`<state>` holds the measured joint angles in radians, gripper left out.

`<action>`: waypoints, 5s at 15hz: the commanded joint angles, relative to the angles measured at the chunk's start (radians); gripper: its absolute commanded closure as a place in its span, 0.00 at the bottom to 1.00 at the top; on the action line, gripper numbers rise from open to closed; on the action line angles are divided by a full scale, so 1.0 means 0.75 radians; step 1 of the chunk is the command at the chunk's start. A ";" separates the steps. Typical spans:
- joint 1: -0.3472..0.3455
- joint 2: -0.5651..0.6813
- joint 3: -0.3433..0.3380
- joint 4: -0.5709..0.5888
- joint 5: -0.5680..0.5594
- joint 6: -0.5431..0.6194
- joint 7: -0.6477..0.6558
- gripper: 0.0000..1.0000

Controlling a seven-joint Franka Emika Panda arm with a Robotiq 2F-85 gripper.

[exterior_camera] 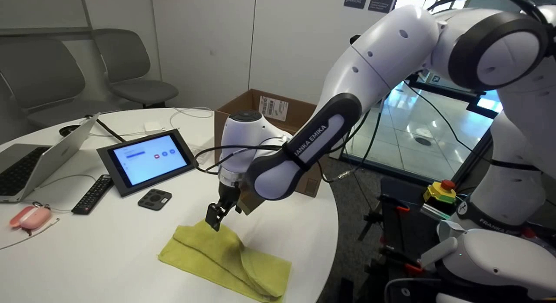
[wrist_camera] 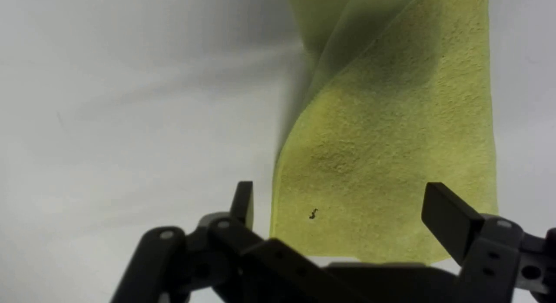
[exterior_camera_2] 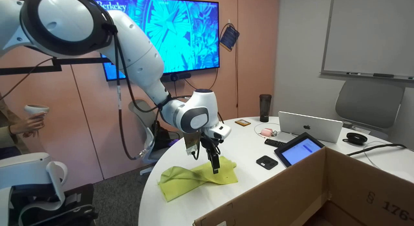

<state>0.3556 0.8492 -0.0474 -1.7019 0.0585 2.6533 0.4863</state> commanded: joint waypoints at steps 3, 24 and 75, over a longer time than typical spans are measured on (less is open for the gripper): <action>-0.013 0.242 -0.018 0.341 0.110 -0.149 0.226 0.00; -0.055 0.526 -0.058 0.727 0.056 -0.354 0.697 0.27; 0.199 0.699 0.023 1.369 -0.037 -0.527 1.389 0.54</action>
<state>0.4834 1.3527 -0.0374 -0.7230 0.0511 2.2605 1.5860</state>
